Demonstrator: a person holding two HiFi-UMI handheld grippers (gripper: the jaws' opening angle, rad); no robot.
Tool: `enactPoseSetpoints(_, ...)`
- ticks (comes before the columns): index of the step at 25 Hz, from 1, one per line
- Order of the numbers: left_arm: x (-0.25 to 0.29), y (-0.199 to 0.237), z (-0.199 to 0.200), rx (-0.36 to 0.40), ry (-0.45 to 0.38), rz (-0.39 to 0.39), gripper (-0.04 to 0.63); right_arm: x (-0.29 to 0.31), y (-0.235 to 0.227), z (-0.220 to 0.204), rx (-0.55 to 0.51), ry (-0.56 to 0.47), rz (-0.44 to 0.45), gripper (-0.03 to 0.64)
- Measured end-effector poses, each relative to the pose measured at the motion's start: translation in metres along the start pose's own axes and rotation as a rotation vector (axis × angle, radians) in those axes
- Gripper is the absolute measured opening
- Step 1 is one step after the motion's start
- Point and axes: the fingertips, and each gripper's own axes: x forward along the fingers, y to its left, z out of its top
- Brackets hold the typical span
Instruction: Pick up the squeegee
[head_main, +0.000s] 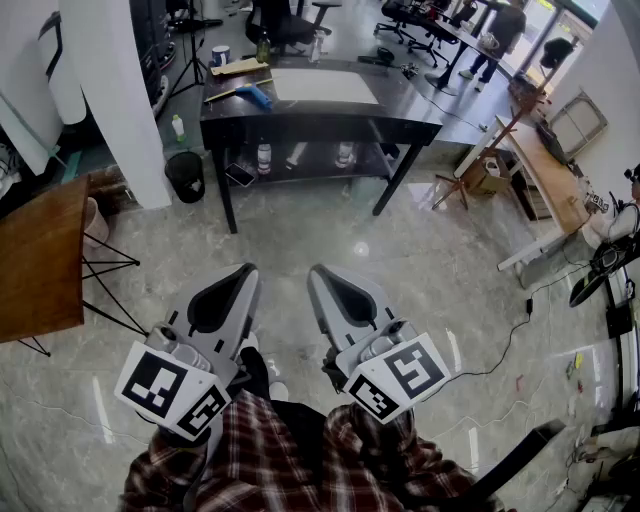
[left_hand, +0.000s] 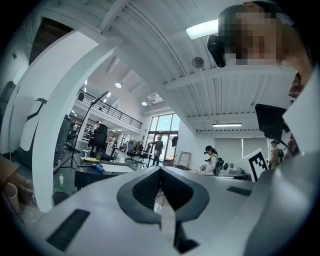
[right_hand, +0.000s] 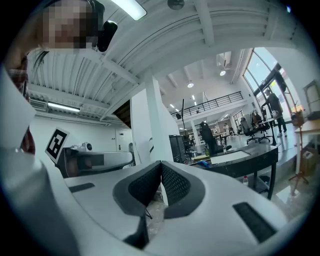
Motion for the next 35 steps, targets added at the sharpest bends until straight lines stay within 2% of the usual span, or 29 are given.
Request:
enactPoseSetpoints(7, 0.032, 0.047, -0.002, -0.008, 0.013, 0.007, 0.009, 0.049, -0.028, -0.004, 0.013, 0.012, -0.001, 0.012)
enactPoseSetpoints(11, 0.064, 0.091, 0.006, -0.013, 0.007, 0.006, 0.009, 0.097, -0.051, -0.003, 0.009, 0.025, 0.0, 0.012)
enactPoseSetpoints(19, 0.131, 0.184, 0.036, 0.012, -0.005, -0.026, 0.009, 0.201, -0.101, 0.024, -0.024, -0.004, -0.033, 0.012)
enactPoseSetpoints(27, 0.173, 0.254, 0.041, -0.012, 0.013, -0.015, 0.009, 0.268, -0.136, 0.024, -0.012, 0.02, -0.059, 0.012)
enactPoseSetpoints(35, 0.232, 0.314, 0.046, -0.023, 0.036, 0.022, 0.009, 0.327, -0.196, 0.031, 0.009, 0.043, -0.068, 0.012)
